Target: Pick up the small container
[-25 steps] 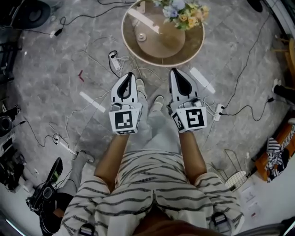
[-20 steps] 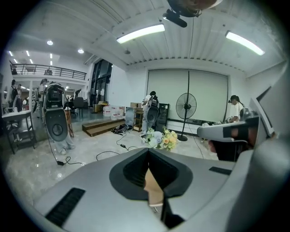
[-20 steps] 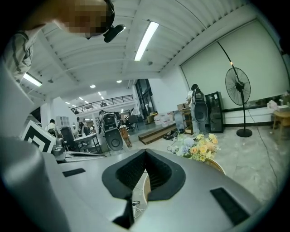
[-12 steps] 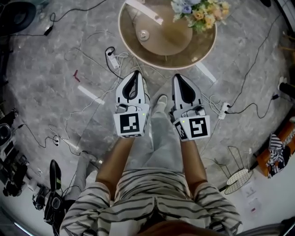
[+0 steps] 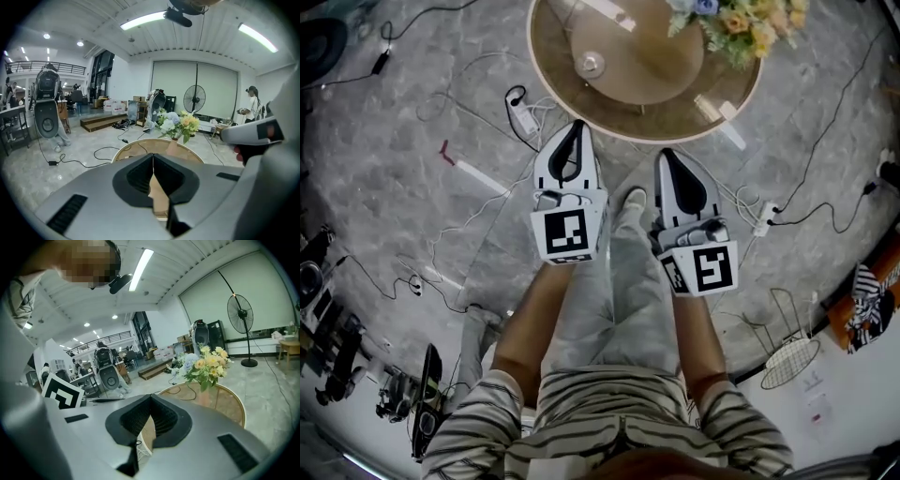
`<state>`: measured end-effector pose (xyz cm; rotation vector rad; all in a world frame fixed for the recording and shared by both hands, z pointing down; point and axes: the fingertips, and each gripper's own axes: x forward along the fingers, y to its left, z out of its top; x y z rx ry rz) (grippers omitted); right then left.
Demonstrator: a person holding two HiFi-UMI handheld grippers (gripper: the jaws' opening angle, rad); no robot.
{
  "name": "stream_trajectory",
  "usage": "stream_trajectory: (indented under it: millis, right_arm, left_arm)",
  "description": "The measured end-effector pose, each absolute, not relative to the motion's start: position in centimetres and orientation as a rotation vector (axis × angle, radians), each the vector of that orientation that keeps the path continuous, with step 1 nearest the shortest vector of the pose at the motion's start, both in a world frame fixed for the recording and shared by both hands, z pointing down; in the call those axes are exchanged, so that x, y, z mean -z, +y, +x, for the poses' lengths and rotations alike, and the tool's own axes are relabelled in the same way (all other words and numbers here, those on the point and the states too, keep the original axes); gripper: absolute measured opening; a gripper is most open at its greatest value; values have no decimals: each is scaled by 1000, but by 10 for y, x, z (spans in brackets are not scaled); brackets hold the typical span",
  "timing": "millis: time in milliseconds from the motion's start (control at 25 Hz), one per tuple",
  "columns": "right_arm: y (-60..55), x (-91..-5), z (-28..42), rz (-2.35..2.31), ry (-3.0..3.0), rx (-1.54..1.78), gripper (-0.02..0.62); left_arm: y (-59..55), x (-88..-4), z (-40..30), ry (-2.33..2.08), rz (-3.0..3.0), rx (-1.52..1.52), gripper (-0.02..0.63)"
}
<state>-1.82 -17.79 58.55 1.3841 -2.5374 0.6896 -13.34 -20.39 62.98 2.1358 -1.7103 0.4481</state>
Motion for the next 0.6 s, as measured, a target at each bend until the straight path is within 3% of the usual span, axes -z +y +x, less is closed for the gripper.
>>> stream_trajectory:
  millis: [280,600]
  right_arm:
    - [-194,-616,-18,1385,-2526,-695,11]
    - [-192,-641,-16,1385,-2497,-732,11]
  left_arm:
    - [-231,-672,-132,-1693,2138,-473,10]
    - [-251,-723,-138,-1703,2104,-526,154]
